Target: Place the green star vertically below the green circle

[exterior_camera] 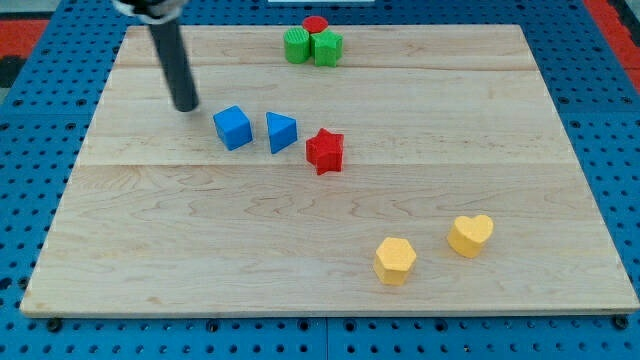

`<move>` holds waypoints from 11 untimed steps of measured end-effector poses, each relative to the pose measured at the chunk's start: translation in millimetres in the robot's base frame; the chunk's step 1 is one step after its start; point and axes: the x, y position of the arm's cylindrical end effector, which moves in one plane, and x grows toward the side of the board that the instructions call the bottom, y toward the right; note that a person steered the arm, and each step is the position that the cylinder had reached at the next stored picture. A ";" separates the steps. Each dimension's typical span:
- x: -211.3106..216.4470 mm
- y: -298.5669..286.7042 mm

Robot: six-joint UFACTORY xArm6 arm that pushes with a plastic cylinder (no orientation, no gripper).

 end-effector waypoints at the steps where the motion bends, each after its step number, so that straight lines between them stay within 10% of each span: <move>1: 27.7 28.0; 3: 28.7 133.8; 6: 12.6 120.1; 9: -134.1 301.2; 11: -143.7 170.4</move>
